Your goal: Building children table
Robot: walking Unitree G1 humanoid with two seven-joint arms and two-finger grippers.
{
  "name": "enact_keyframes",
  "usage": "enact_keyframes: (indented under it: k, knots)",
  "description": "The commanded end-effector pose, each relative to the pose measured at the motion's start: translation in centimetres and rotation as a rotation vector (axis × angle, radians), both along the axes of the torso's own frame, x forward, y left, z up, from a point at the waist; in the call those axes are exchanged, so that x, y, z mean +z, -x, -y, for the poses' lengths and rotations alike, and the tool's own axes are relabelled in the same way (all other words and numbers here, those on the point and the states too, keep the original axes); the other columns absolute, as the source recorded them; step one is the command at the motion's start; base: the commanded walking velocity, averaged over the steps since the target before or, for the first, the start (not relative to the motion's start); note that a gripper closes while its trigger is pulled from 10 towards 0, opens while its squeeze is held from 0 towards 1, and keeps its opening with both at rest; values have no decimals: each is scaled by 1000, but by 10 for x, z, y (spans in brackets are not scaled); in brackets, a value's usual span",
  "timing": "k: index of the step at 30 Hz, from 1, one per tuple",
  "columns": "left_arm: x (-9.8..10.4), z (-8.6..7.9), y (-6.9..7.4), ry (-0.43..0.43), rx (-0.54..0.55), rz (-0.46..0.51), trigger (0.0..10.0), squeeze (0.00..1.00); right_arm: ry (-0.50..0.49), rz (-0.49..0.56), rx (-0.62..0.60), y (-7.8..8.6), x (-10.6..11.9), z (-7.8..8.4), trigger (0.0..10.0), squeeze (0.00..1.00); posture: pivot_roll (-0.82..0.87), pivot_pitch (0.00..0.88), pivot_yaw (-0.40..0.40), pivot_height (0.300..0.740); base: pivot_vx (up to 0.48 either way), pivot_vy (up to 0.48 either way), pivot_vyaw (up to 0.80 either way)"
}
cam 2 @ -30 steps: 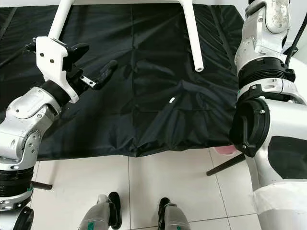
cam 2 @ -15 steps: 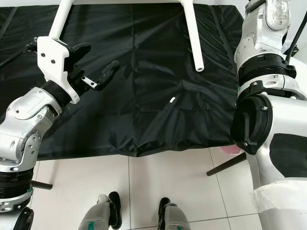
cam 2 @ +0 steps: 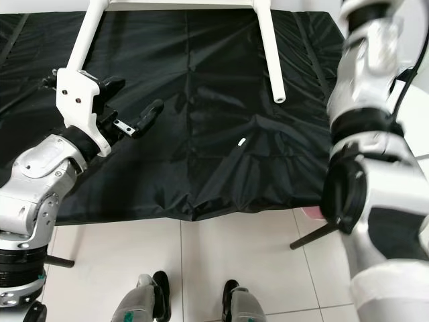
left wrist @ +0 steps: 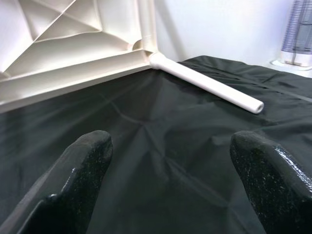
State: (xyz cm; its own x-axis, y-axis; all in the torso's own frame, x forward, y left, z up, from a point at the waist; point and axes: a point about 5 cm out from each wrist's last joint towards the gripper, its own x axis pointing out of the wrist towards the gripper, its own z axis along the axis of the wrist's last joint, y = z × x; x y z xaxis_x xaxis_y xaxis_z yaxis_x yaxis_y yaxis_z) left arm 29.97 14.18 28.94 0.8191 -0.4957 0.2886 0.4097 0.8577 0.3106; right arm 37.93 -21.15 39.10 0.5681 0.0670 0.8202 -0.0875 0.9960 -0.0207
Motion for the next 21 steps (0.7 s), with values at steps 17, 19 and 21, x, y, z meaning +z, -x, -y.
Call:
enact_keyframes:
  k: [17, 19, 21]
  knots:
    - [-37, -40, -6, 308, 272, -193, 10000, 0, 11, -408, 125, 13, -124, -56, 10000, 0, 5, 152, -11, 740, 0, 0, 0]
    - [-39, -43, -6, 310, 297, -196, 10000, 0, 5, -420, 129, 16, -130, -58, 10000, 0, 5, 152, -11, 740, 0, 0, 0]
    - [-44, -46, -3, 285, 340, -183, 10000, 0, -20, -455, 130, 20, -138, -58, 10000, 0, 1, 145, -11, 740, 0, 0, 0]
